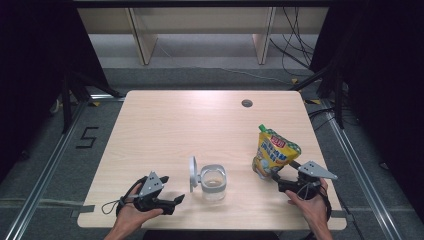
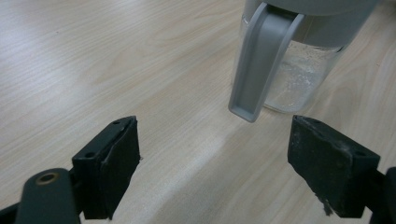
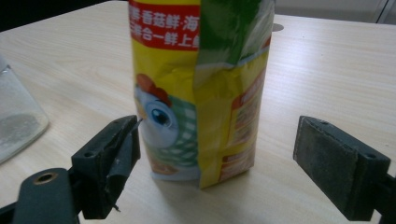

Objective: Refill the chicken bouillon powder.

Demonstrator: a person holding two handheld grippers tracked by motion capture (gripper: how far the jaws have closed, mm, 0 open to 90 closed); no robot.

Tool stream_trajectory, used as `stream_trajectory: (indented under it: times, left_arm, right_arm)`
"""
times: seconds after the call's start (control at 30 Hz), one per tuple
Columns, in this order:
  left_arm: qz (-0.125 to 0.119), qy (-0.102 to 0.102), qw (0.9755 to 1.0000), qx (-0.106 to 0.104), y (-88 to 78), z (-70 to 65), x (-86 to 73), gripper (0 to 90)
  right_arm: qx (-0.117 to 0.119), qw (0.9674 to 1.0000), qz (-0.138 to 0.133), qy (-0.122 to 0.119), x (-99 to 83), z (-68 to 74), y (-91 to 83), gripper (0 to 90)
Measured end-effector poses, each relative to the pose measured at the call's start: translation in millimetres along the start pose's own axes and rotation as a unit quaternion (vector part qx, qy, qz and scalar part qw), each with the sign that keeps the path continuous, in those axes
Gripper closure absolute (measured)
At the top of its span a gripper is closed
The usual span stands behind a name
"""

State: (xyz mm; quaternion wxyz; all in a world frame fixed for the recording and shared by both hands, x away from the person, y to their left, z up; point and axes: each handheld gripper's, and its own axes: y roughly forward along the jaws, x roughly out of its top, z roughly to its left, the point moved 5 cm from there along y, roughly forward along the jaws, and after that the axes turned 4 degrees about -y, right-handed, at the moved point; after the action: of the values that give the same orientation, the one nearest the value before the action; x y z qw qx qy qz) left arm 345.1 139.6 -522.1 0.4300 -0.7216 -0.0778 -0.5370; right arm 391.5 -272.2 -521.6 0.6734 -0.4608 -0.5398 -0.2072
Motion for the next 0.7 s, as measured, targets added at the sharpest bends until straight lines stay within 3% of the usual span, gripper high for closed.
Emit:
stream_trajectory:
  times: [0.03, 0.07, 0.13, 0.2, 0.27, 0.3, 0.33, 0.37, 0.4, 0.47, 0.5, 0.53, 0.57, 0.6, 0.63, 0.7]
  left_arm:
    - [-0.002, -0.003, 1.0000, -0.003, 0.8, -0.9, 0.0, 16.6]
    - [0.003, -0.010, 0.9999, -0.001, 0.6, -1.9, -1.1, 16.7]
    - [0.000, 0.005, 1.0000, 0.002, 0.4, -1.4, -0.4, 16.8]
    - [0.000, 0.004, 1.0000, 0.003, 0.4, -1.5, -0.4, 16.8]
    - [-0.001, 0.004, 1.0000, 0.003, 0.6, -1.0, -0.6, 16.8]
    - [0.001, 0.000, 1.0000, 0.001, 0.7, -1.2, -1.1, 16.8]
    - [0.002, 0.007, 1.0000, 0.001, 0.3, 0.2, -0.9, 16.8]
    - [0.000, -0.011, 0.9999, 0.002, 0.6, -1.8, -1.7, 16.9]
    - [-0.003, 0.002, 1.0000, 0.005, 0.1, 0.1, -0.8, 17.2]
    - [-0.003, 0.007, 0.9999, 0.007, -0.9, 1.7, -0.4, 17.4]
    - [-0.004, -0.016, 0.9999, 0.001, -0.5, -1.1, -1.1, 17.4]
    - [-0.004, 0.004, 1.0000, 0.005, -1.1, 1.8, -0.2, 17.4]
    - [-0.006, 0.004, 1.0000, 0.004, -0.7, 1.6, 0.0, 17.4]
    - [-0.004, -0.013, 0.9999, 0.004, -0.3, -0.6, -1.2, 17.4]
    - [-0.003, 0.005, 1.0000, 0.005, -0.4, 1.3, -0.5, 17.4]
    - [-0.005, -0.002, 1.0000, -0.005, 0.1, 0.2, -0.7, 17.5]
  right_arm:
    - [0.000, 1.0000, 0.001, 0.005, 0.1, 0.3, 1.2, 15.6]
    - [-0.002, 1.0000, -0.005, -0.007, 0.3, -1.1, 3.7, 15.2]
    - [0.005, 1.0000, -0.008, 0.002, 1.0, 1.3, 5.8, 15.4]
    - [0.009, 0.9999, -0.006, 0.007, 1.0, 4.1, 8.7, 15.5]
    - [0.012, 0.9999, -0.007, -0.010, 1.3, 3.5, 12.7, 15.5]
    - [0.016, 0.9998, -0.009, 0.002, 1.7, 6.5, 14.3, 15.5]
    - [0.019, 0.9998, -0.009, 0.004, 2.0, 7.5, 15.6, 15.5]
    - [0.018, 0.9996, -0.017, -0.009, 2.8, 5.9, 18.3, 15.5]
    - [0.023, 0.9996, -0.019, -0.001, 3.4, 8.1, 19.1, 15.7]
    - [0.022, 0.9992, -0.026, -0.022, 4.2, 5.8, 23.0, 15.6]
    - [0.024, 0.9995, -0.019, 0.001, 3.4, 9.3, 22.5, 15.6]
    - [0.023, 0.9995, -0.019, -0.007, 2.8, 8.7, 24.3, 15.6]
    - [0.025, 0.9996, -0.013, -0.003, 2.4, 9.8, 24.5, 15.4]
    - [0.021, 0.9994, -0.021, -0.017, 2.5, 7.7, 27.2, 15.4]
    - [0.025, 0.9996, -0.011, 0.002, 1.8, 10.9, 26.3, 15.4]
    - [0.028, 0.9994, -0.021, -0.008, 2.5, 8.3, 29.2, 15.5]
